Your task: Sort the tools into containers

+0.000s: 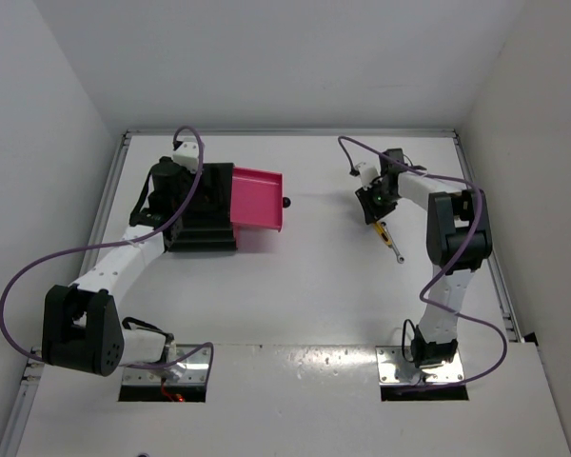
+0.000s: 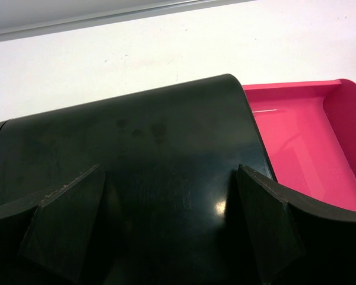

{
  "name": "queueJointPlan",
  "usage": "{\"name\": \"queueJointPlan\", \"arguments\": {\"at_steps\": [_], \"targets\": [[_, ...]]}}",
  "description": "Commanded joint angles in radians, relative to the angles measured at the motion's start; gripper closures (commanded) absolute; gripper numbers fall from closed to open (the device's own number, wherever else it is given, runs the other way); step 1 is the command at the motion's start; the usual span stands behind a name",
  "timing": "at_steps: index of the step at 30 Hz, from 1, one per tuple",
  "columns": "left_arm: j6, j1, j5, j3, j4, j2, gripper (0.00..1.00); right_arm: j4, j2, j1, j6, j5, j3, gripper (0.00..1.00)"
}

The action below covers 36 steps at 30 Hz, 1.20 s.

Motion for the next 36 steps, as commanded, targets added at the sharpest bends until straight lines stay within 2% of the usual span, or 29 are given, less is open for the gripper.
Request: {"name": "queueJointPlan", "arguments": {"at_steps": [1,5,8,12,13,15,24,30,34,36], "targets": [[-0.001,0.004,0.015,-0.062,-0.226,0.055,0.00,-0.006,-0.029,0.004,-0.018,0.009,-0.015,0.67],[-0.001,0.004,0.015,-0.062,-0.226,0.055,0.00,-0.018,-0.029,-0.005,-0.027,0.009,-0.024,0.66],[-0.001,0.004,0.015,-0.062,-0.235,0.055,0.00,-0.018,-0.029,-0.005,-0.036,0.009,-0.034,0.71],[-0.001,0.004,0.015,-0.062,-0.235,0.055,0.00,-0.038,-0.039,-0.005,-0.036,-0.002,-0.034,0.88],[-0.001,0.004,0.015,-0.062,-0.235,0.055,0.00,-0.038,-0.039,-0.005,-0.036,-0.011,-0.034,0.95],[-0.001,0.004,0.015,-0.062,-0.235,0.055,0.00,-0.058,-0.052,0.004,-0.036,-0.033,-0.025,0.99],[-0.001,0.004,0.015,-0.062,-0.235,0.055,0.00,-0.144,-0.181,0.057,0.139,-0.278,0.106,1.00],[-0.001,0.004,0.015,-0.062,-0.235,0.046,0.00,0.027,-0.292,0.095,0.387,-0.394,0.195,1.00],[-0.001,0.004,0.024,-0.052,-0.244,0.066,0.00,0.248,-0.302,0.167,0.545,-0.404,0.238,1.00],[-0.001,0.004,0.024,-0.041,-0.244,0.075,0.00,0.278,-0.270,0.195,0.594,-0.393,0.273,1.00]]}}
